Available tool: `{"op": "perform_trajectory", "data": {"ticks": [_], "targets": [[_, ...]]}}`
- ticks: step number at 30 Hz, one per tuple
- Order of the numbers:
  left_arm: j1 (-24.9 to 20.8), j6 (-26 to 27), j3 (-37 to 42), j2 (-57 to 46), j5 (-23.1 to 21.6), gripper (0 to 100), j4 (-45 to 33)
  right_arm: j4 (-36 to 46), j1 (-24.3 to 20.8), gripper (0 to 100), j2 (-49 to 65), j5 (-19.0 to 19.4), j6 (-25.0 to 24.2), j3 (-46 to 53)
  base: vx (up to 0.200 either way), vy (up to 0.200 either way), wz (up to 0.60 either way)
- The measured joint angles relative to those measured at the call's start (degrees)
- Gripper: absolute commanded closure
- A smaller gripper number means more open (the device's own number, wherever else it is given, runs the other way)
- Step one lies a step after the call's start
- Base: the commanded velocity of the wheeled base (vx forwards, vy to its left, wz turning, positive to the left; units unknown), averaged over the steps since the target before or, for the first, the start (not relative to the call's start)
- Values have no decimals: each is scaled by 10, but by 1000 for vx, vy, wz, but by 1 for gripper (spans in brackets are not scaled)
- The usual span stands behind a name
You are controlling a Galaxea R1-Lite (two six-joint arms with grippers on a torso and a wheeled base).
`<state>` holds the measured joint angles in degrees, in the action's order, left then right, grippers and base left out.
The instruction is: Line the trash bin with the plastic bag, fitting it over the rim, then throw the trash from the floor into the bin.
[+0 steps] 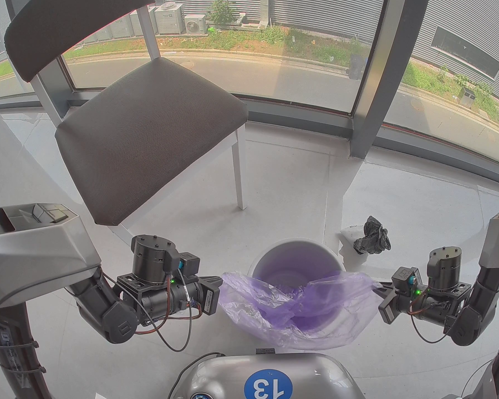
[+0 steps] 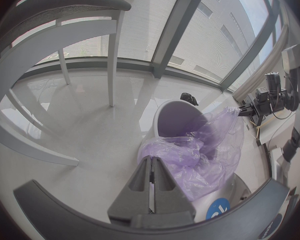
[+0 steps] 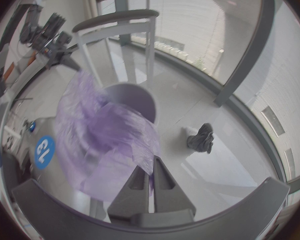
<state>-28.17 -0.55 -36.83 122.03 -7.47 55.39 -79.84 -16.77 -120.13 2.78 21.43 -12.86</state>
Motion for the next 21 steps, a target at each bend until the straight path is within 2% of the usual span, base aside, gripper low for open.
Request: {"op": "perform_trajectory", "data": {"ticks": [4,10,16,21], "targets": [[0,-22,-17,4,21,100,4,-50,-10,100,-36,-33,-21,-5,0,0,0],[4,-23,-15,-12,17,100,-7,-33,-13,100,-25,-36,-21,14,0,0,0],[11,-3,6,-55,-13,100,-54,53,-14,100,42,-12,-3,40,0,0,0],[14,15,22,-99,-46,100,-102,180,-14,100,119,23,12,47,0,0,0]]}}
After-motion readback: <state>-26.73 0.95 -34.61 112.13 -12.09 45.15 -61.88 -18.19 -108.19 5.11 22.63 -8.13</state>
